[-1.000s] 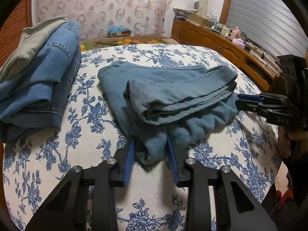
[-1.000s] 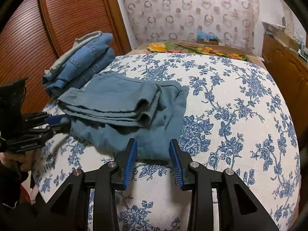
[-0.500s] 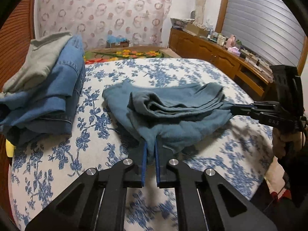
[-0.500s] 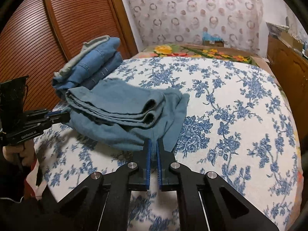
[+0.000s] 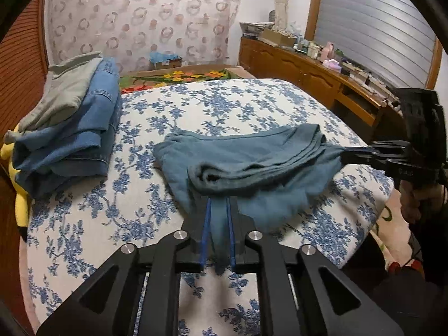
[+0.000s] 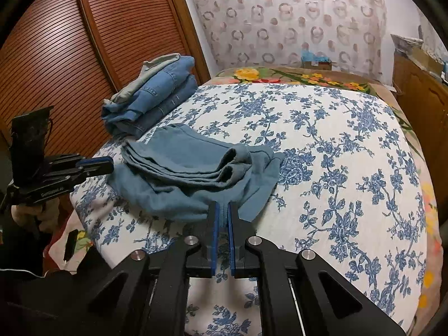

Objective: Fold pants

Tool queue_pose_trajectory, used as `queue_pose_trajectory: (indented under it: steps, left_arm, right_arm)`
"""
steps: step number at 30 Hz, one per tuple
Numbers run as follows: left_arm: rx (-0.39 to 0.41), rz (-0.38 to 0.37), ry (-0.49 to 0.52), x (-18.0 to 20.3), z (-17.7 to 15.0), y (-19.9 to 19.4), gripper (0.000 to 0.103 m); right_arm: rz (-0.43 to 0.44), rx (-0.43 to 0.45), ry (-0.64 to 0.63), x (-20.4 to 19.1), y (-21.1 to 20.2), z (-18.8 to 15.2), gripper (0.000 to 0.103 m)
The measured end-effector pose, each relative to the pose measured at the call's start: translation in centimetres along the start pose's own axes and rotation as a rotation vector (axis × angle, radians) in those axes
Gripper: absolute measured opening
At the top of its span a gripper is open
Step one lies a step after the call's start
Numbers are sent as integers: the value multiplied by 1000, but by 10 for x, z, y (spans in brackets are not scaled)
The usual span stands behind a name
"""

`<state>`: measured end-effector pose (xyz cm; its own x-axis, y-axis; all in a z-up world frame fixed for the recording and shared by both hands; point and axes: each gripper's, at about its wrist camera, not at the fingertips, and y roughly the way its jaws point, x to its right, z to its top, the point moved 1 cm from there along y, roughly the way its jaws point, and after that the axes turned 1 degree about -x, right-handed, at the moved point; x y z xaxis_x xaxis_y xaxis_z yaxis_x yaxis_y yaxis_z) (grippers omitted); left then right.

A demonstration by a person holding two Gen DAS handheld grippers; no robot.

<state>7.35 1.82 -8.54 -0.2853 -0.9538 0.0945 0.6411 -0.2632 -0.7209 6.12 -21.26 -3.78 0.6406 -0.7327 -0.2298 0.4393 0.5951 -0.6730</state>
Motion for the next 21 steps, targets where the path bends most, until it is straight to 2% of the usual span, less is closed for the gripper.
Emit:
queue_pose_trajectory:
  steps: [2, 4, 5, 15, 21]
  left_arm:
    - [-5, 4, -6, -2, 0, 2, 33]
    - [-12, 1, -4, -3, -2, 4, 45]
    - [-13, -1, -1, -3, -3, 5, 47]
    - [-73, 7, 10, -5, -2, 32, 47]
    - [-73, -3, 12, -7, 12, 47, 47]
  right_arm:
    - [-11, -3, -8, -3, 0, 1, 8]
    - [-39, -20, -26, -7, 2, 1, 12]
    - [-36, -29, -37, -10, 3, 1, 13]
    - [-86, -85, -68, -13, 31, 5, 36]
    - [-120, -88, -90, -6, 45, 21, 37]
